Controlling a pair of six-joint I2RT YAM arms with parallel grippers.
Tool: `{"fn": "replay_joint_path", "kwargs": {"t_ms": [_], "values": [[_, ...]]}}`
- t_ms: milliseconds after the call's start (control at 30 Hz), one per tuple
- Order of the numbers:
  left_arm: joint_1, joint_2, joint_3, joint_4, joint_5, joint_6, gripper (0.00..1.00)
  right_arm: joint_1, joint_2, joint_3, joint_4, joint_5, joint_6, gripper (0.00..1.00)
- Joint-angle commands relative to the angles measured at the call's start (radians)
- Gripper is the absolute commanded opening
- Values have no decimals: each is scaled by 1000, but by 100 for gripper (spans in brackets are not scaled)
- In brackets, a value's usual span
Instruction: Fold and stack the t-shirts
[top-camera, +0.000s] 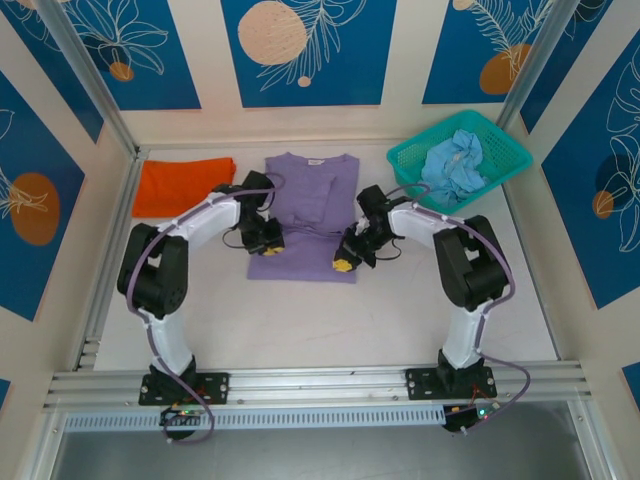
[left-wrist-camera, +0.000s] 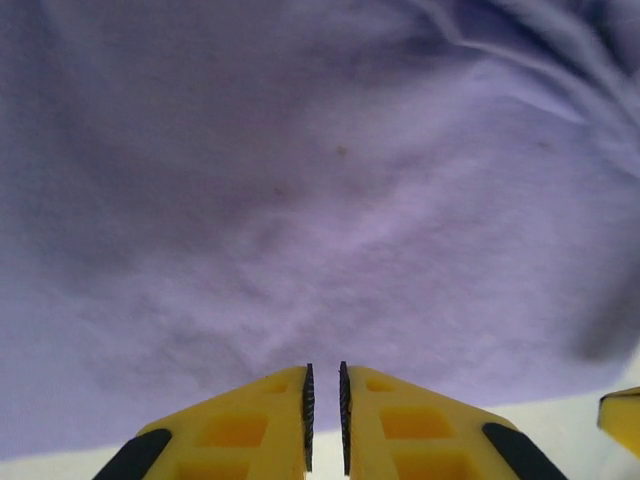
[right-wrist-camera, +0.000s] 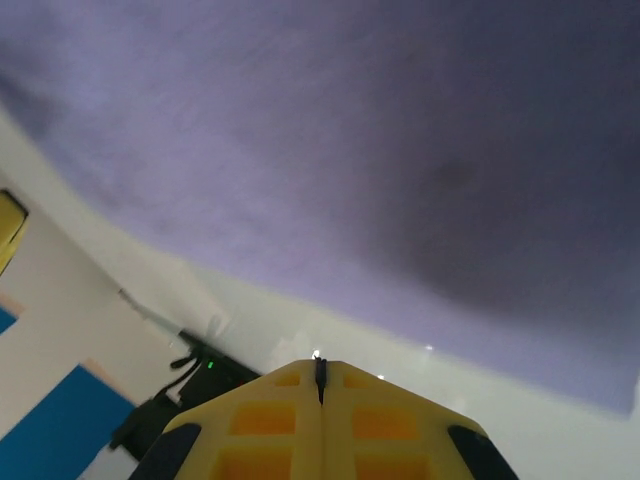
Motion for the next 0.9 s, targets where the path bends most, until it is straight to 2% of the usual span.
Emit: {"fn": "replay_joint_path", "kwargs": {"t_ms": [0, 133, 233, 533, 600, 767, 867], "values": [[10, 42, -59, 69, -63, 66, 17, 7, 37, -29, 98, 62, 61, 0], [10, 24, -180, 97, -61, 61, 16, 25, 63, -59, 106, 65, 64, 0], [8, -36, -270, 93, -57, 65, 17, 59, 55, -78, 44, 77, 9, 0], [7, -285, -484, 12, -23, 57, 19, 136, -85, -259, 53, 83, -16, 0], [8, -321, -481, -18, -25, 55, 21, 149, -127, -253, 55, 80, -27, 5], [7, -328, -384, -55, -23, 61, 27, 141, -165, -162, 34, 115, -56, 30], [8, -272, -328, 1, 8, 60, 30, 112, -101, -93, 5, 131, -67, 31]]}}
